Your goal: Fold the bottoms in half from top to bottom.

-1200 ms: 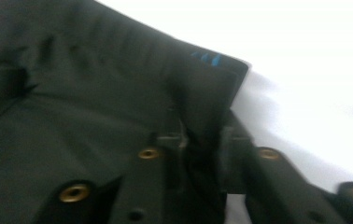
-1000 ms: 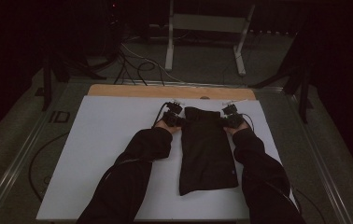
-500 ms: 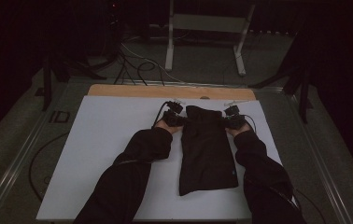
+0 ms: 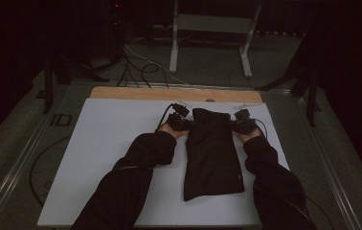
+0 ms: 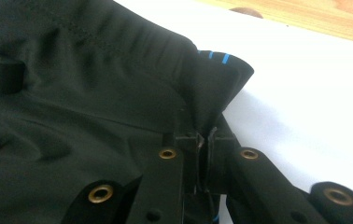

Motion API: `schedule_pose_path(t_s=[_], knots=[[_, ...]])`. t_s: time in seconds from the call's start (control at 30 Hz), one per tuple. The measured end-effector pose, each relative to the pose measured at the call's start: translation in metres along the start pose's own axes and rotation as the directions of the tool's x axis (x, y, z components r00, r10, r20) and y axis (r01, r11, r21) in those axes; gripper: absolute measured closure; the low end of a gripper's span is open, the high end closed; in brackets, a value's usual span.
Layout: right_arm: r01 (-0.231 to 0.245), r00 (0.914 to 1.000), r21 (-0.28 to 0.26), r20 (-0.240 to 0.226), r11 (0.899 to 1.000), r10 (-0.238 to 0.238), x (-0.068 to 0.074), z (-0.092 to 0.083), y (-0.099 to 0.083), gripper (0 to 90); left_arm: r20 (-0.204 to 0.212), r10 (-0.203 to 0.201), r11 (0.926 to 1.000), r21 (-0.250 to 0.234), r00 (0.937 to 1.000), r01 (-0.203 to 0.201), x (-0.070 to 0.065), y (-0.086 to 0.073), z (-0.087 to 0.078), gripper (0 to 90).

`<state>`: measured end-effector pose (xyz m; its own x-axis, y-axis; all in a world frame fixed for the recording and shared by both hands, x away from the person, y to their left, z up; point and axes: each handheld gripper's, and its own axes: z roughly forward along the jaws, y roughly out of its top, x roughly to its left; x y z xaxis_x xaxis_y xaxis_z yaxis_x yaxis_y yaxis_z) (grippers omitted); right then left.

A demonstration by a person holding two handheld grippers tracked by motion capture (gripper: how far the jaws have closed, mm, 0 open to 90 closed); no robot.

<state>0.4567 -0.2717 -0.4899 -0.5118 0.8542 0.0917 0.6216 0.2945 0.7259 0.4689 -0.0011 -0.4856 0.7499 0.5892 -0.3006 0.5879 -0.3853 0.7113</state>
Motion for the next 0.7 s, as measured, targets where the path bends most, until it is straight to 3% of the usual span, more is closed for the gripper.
schedule_pose_path(t_s=[0.43,0.7], knots=[[0.011,0.9997,-0.031,-0.02,0.999,-0.012,0.005,-0.015,-0.006,86.5,0.031,0.014,0.9999,-0.011,0.9994,-0.013,-0.007,-0.004,-0.01,83.5],[0.057,0.9981,-0.044,-0.021,0.997,-0.058,0.012,-0.03,-0.008,86.4,0.056,0.049,0.9987,-0.018,0.9972,-0.048,-0.015,-0.005,-0.021,83.4]])
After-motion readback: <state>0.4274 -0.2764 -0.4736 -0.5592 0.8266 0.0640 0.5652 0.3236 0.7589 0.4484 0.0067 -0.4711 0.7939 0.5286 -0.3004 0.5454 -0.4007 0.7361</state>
